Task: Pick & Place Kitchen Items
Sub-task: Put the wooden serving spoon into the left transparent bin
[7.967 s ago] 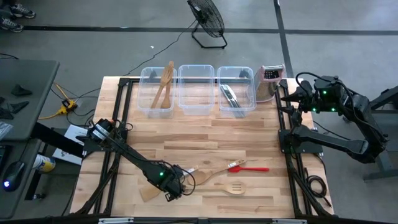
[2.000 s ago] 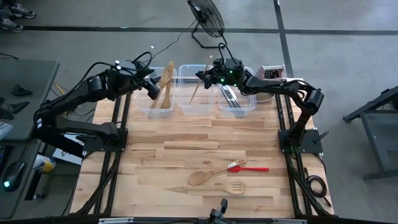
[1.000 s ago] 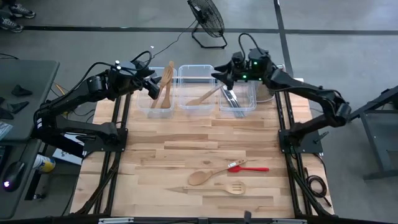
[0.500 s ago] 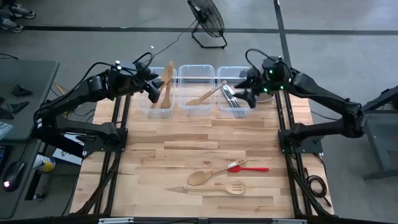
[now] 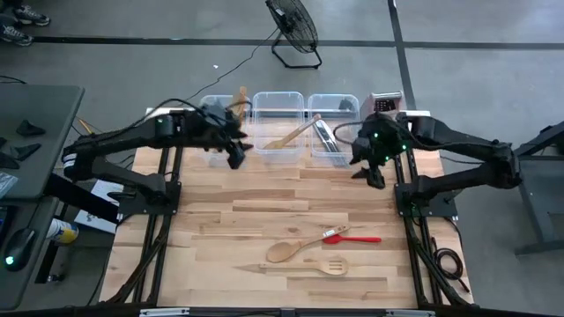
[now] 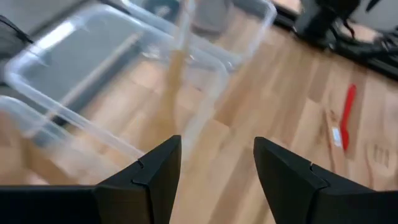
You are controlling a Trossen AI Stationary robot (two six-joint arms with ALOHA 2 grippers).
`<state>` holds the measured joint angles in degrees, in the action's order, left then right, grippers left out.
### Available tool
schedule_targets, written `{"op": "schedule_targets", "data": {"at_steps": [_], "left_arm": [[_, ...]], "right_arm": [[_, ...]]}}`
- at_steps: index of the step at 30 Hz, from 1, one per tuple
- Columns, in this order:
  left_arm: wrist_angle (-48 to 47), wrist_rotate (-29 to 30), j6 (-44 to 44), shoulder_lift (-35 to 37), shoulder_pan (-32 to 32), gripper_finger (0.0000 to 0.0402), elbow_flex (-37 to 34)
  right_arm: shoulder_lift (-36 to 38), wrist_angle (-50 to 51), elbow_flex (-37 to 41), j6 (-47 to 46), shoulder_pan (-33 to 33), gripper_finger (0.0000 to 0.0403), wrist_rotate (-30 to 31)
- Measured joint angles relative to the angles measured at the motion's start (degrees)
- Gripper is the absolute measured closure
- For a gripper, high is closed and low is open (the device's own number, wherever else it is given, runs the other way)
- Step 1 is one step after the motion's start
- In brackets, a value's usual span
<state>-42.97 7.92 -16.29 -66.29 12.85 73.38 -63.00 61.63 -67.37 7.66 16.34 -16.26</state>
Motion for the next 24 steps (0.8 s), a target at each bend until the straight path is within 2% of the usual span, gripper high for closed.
{"op": "schedule_targets", "data": {"at_steps": [10, 15, 24], "left_arm": [[8.24, 0.13, -4.28, -10.02, -9.49, 0.0201, 0.02], [13.18, 0.15, -5.27, -15.34, -13.60, 0.0201, 0.07], [22.94, -0.02, -6.41, -23.83, -19.68, 0.0201, 0.11]], "right_arm": [[-0.22, 2.97, 0.04, -2.88, -10.55, 0.0191, 6.29], [0.67, 3.77, 0.04, -6.87, -12.60, 0.0206, 6.14], [6.19, 10.85, 0.04, -10.21, -13.27, 0.0209, 11.15]]}}
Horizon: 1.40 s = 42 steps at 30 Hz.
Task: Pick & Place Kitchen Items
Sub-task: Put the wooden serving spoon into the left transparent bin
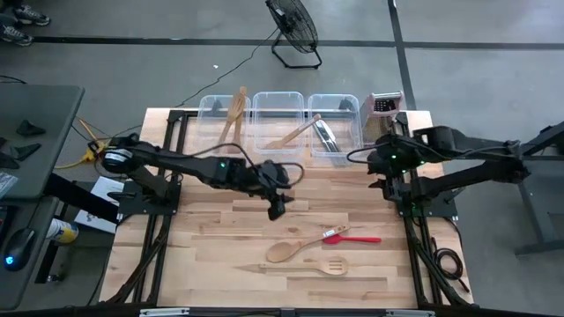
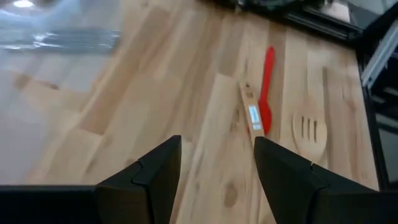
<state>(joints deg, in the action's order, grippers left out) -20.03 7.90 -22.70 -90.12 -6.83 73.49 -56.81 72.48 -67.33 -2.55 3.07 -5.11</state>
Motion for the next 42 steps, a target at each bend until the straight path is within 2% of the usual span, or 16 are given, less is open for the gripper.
{"op": "schedule_targets", "data": {"at_steps": [9, 15, 21, 24, 28, 33, 42], "left_arm": [[5.09, -1.98, 0.31, -7.31, -2.74, 0.0201, 0.97], [2.94, -3.96, 0.02, -10.67, -2.98, 0.0201, 4.82], [-5.62, 4.12, -6.08, -5.84, -1.65, 0.0201, 4.97], [-10.04, 7.47, -7.42, -2.21, -1.83, 0.0201, 5.03], [-14.82, 9.28, -9.03, 2.59, -2.04, 0.0201, 5.01], [-17.48, 12.23, -9.21, 7.63, -1.95, 0.0201, 4.98], [-22.13, 12.85, -9.66, 12.39, -1.83, 0.0201, 5.00]], "right_arm": [[6.91, 3.97, 0.00, -2.95, 0.02, 0.0183, 3.68], [9.05, 3.03, 0.63, -3.42, -0.52, 0.0181, -0.11], [8.32, -7.37, 11.77, -0.81, -4.44, 0.0187, -5.76], [7.30, -13.02, 17.50, 0.32, -6.87, 0.0187, -5.38], [5.00, -22.39, 23.72, 3.42, -10.20, 0.0187, -3.78], [-1.32, -31.52, 28.76, 5.59, -14.85, 0.0187, -1.76], [-16.96, -42.84, 29.62, 5.59, -19.26, 0.0167, 2.00]]}}
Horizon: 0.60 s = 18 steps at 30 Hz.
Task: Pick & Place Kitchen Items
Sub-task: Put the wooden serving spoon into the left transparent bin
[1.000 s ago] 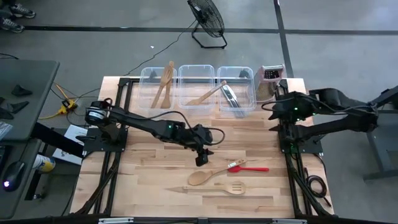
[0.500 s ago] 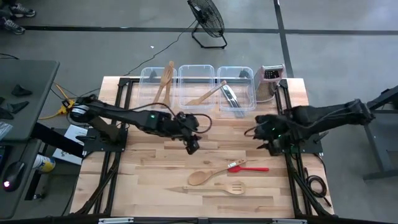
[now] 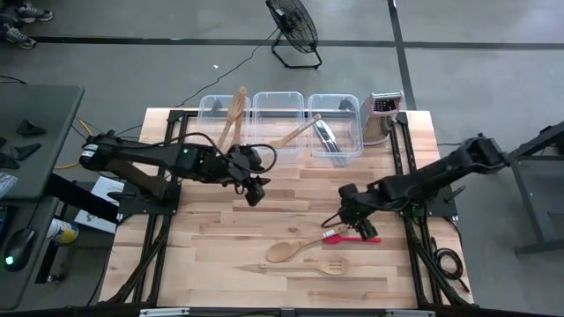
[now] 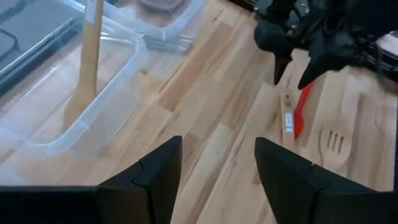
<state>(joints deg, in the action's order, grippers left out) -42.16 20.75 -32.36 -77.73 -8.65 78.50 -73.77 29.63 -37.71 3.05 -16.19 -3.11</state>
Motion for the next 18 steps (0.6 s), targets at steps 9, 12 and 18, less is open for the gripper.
{"op": "schedule_targets", "data": {"at_steps": [9, 12, 18], "left_arm": [[-5.19, -0.04, -0.50, 1.15, 0.01, 0.0201, -0.07], [-5.88, -0.07, -0.51, 1.18, 0.01, 0.0201, -0.06], [-6.12, -0.10, -0.51, 1.18, 0.01, 0.0201, -0.06]], "right_arm": [[-9.71, -3.59, 0.02, -1.81, -2.59, 0.0163, -1.75], [-11.35, -6.59, 0.00, -3.42, -3.42, 0.0163, -1.32], [-14.57, -8.99, -0.26, -6.34, -3.80, 0.0169, -0.15]]}}
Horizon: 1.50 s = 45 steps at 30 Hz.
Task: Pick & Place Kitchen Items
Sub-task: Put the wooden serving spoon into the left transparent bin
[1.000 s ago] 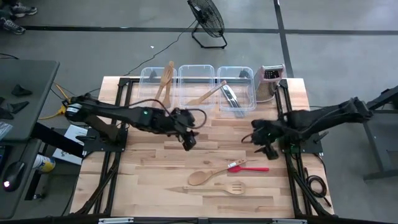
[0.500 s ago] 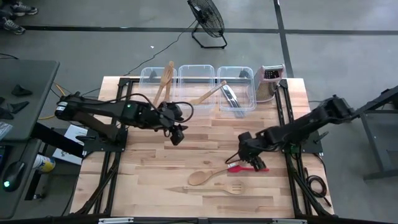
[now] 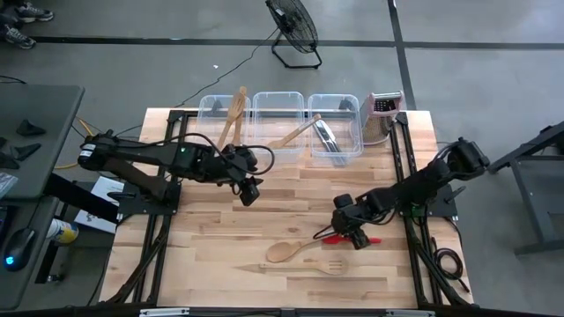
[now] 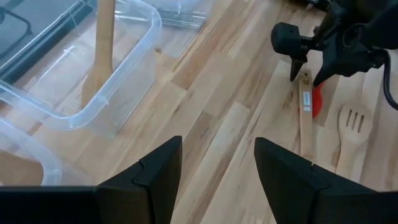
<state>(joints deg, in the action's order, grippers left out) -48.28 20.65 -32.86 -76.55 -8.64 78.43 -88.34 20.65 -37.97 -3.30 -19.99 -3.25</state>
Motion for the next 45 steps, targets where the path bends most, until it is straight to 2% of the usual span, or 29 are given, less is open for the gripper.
{"op": "schedule_targets", "data": {"at_steps": [8, 21, 29, 35, 39, 45], "left_arm": [[-0.25, -0.31, 0.00, 0.00, 0.00, 0.0201, 0.00], [-0.14, -1.02, 0.00, 0.00, 0.00, 0.0201, 0.00], [0.01, -1.06, -0.02, 0.00, 0.00, 0.0201, 0.00], [0.19, -1.12, -0.02, 0.00, 0.00, 0.0201, 0.00], [0.66, -1.08, 0.06, 0.00, 0.00, 0.0201, 0.00], [2.64, -0.58, 1.14, 1.01, 0.00, 0.0201, 0.02]], "right_arm": [[-0.76, 0.10, -0.05, 0.05, 0.11, 0.0192, 1.40], [-0.91, 1.94, 0.02, -0.06, 0.20, 0.0302, 2.24], [0.71, 2.48, 0.17, -1.44, 0.33, 0.0304, 1.52], [5.87, 6.72, -1.42, -3.00, 0.59, 0.0305, 1.22], [9.36, 11.62, -4.01, -3.11, 1.29, 0.0306, 3.18], [15.20, 15.57, -5.90, -2.73, 4.34, 0.0306, 4.09]]}}
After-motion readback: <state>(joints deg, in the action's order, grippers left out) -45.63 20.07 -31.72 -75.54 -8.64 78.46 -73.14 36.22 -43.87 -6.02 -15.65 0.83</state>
